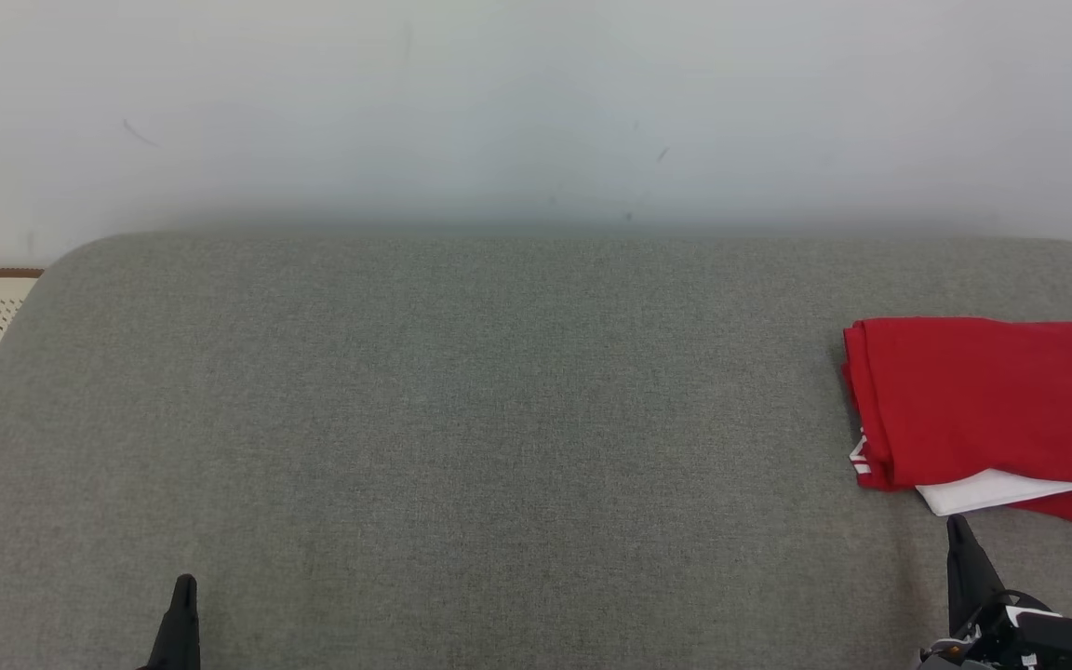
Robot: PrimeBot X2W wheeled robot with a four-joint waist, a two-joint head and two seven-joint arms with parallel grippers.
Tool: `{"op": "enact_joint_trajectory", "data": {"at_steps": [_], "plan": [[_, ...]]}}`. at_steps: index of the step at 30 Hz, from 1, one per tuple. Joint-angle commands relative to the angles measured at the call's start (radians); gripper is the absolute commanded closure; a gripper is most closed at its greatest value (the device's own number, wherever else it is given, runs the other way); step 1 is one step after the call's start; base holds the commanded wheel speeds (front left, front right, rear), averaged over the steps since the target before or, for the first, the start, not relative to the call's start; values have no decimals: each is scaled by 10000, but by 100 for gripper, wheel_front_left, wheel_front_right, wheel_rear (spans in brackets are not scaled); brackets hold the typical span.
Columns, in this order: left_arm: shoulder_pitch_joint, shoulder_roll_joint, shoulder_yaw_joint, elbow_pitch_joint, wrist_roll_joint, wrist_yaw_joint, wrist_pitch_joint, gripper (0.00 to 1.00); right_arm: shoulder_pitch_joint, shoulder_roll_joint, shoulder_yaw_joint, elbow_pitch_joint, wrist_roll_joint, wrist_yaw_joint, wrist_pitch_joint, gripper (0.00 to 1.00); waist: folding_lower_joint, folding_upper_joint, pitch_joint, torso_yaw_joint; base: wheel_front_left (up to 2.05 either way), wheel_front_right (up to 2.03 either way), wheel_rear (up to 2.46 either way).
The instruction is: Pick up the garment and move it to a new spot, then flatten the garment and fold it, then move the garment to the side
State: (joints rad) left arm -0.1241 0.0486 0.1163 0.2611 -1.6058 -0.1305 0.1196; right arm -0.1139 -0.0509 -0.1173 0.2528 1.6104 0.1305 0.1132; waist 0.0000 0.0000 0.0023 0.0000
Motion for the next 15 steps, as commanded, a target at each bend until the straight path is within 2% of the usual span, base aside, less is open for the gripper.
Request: {"op": "enact_joint_trajectory", "data": {"at_steps": [1,15], "plan": [[-27,31,-1,1,-95,-17,19,100,-62,23,-10,-14,13,4,-4,100,0,0,0,0,0,0,0],[-27,31,-1,2,-95,-17,19,100,-62,22,-11,-14,13,4,-3,100,0,0,0,0,0,0,0]]}}
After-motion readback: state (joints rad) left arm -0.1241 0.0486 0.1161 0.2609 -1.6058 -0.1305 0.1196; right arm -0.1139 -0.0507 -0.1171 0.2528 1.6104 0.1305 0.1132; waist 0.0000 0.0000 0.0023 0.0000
